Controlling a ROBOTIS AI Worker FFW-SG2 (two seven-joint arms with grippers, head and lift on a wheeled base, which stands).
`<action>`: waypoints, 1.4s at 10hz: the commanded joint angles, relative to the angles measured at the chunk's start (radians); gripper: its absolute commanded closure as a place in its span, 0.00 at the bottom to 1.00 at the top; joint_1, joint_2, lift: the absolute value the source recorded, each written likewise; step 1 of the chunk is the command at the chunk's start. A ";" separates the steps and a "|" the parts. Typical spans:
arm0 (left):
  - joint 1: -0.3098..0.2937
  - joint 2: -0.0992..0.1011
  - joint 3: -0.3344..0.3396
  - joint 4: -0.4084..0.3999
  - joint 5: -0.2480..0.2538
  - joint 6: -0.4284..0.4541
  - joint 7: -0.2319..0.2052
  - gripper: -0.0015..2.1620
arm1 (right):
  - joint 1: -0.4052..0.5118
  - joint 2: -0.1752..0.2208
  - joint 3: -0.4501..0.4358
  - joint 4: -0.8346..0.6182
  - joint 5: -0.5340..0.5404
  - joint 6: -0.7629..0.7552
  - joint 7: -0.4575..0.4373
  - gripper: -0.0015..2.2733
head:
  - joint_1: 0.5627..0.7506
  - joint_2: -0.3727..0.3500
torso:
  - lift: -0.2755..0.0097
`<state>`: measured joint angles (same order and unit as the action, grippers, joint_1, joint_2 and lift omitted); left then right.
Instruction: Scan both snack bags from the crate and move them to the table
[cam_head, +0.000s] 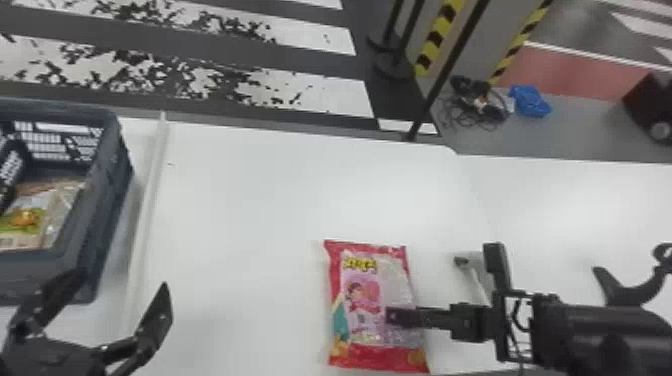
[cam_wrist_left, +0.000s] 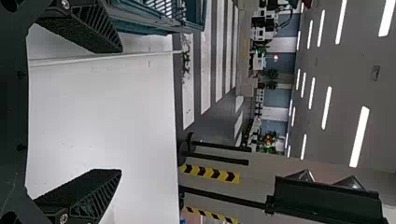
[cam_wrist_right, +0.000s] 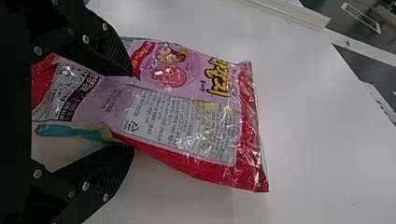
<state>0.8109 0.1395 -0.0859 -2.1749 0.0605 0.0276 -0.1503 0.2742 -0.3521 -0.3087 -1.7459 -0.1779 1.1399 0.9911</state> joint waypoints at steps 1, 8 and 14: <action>-0.004 -0.004 0.000 0.006 0.001 -0.001 0.000 0.03 | 0.011 -0.005 -0.004 -0.001 0.006 -0.036 0.004 0.99 | 0.70 0.15 | 0.66; -0.067 -0.008 -0.060 0.046 0.007 0.039 0.006 0.04 | 0.042 -0.028 -0.095 -0.081 -0.101 0.071 0.009 0.99 | 0.70 0.08 | 0.66; -0.095 -0.029 -0.138 -0.020 -0.071 0.260 0.046 0.04 | -0.217 -0.100 -0.449 0.097 -0.365 0.123 -0.117 0.99 | 0.70 0.03 | 0.66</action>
<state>0.7186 0.1121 -0.2135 -2.1940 0.0048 0.2759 -0.1038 0.0941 -0.4417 -0.7161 -1.7009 -0.5201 1.2838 0.8737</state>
